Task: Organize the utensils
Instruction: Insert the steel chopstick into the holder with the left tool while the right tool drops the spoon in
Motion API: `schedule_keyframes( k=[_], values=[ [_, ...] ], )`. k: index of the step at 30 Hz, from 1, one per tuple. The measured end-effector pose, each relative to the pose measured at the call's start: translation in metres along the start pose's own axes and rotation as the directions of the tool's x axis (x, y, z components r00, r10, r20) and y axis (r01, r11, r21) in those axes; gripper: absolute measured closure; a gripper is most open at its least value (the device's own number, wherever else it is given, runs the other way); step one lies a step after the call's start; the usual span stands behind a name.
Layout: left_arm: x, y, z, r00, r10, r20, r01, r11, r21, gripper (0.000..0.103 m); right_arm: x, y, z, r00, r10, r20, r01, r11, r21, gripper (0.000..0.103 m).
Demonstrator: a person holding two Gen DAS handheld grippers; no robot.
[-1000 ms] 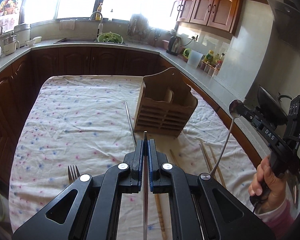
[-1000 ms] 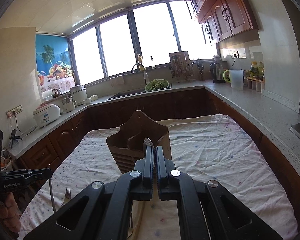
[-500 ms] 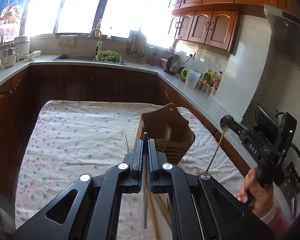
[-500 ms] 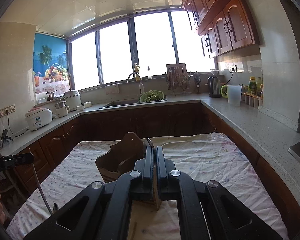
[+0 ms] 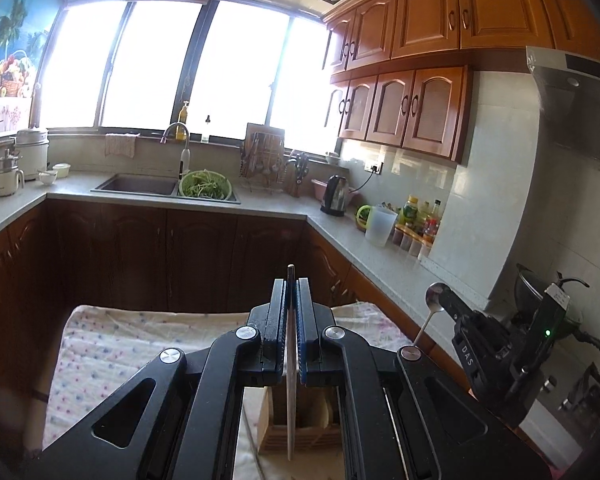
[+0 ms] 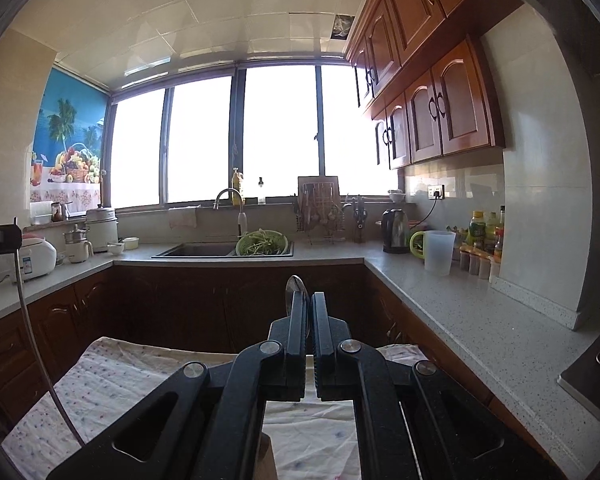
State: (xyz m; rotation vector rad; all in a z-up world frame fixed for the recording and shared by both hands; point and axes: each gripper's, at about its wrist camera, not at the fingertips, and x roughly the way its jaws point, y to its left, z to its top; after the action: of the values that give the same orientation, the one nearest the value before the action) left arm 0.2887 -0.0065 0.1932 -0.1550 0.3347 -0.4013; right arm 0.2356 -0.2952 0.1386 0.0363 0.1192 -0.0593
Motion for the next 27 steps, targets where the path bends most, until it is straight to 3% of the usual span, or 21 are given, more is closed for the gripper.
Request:
schedule_keyframes(
  k=[4, 11, 18, 27],
  values=[
    [0.034, 0.003, -0.002, 1.0, 0.015, 0.013, -0.015, 1.0, -0.017, 0.1, 0.015, 0.007, -0.005, 1.0, -0.014, 0.013, 0.014, 0.999, -0.033, 0.101],
    [0.08, 0.01, -0.046, 0.998, 0.057, -0.013, -0.057, 0.997, -0.044, 0.1, 0.028, 0.032, -0.044, 1.0, -0.003, -0.015, 0.001, 0.994, -0.113, 0.101],
    [0.092, 0.018, -0.085, 0.995, 0.059, -0.077, -0.063, 0.997, -0.051, 0.099, 0.03, 0.041, -0.076, 0.995, 0.036, -0.089, -0.049, 0.989, -0.142, 0.101],
    [0.089, 0.025, -0.089, 0.996, 0.04, -0.078, -0.044, 0.998, -0.049, 0.098, 0.03, 0.033, -0.082, 0.986, 0.084, -0.142, -0.101, 0.988, -0.117, 0.101]
  ],
)
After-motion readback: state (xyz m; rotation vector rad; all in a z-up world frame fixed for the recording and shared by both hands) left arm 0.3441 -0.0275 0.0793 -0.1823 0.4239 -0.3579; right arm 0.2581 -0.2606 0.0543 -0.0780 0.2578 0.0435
